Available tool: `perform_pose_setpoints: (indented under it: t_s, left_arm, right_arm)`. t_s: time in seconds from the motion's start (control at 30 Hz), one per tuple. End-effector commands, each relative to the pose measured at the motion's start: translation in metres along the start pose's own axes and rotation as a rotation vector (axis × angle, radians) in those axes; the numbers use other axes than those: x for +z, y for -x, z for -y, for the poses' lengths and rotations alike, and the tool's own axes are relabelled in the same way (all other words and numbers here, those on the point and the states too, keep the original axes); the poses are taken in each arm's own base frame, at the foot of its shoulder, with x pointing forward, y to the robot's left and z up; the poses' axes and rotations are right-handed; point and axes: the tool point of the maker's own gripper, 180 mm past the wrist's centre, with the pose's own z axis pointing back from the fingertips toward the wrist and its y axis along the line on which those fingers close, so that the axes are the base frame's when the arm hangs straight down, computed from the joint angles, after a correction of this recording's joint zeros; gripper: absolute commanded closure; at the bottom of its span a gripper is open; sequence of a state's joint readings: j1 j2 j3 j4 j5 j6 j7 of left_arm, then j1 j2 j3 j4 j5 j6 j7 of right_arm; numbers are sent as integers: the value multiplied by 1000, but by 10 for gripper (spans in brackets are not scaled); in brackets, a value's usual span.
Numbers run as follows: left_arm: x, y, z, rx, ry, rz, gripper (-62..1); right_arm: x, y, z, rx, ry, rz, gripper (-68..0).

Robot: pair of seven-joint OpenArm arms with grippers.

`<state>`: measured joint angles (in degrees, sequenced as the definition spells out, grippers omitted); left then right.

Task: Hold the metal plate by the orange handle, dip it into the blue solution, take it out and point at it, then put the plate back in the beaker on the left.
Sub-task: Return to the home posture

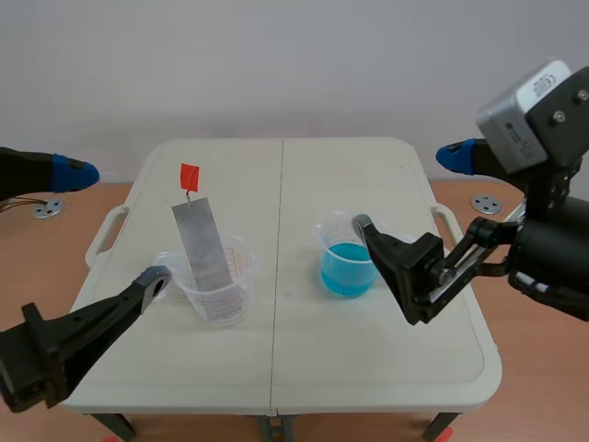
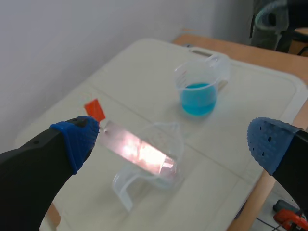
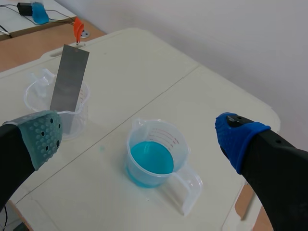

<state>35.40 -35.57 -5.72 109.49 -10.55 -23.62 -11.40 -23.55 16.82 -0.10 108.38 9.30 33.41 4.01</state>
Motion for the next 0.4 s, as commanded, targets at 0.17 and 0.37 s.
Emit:
perform_pose_setpoints:
  t_s: [0.17, 0.37]
  left_arm:
    - [-2, -20, -2, -18, -23, 47, -623]
    - [-1, 1, 0, -10, -17, -68, -623]
  right_arm:
    - [10, 3, 5, -4, 28, -11, -663]
    - [9, 5, 5, -4, 28, -22, -663]
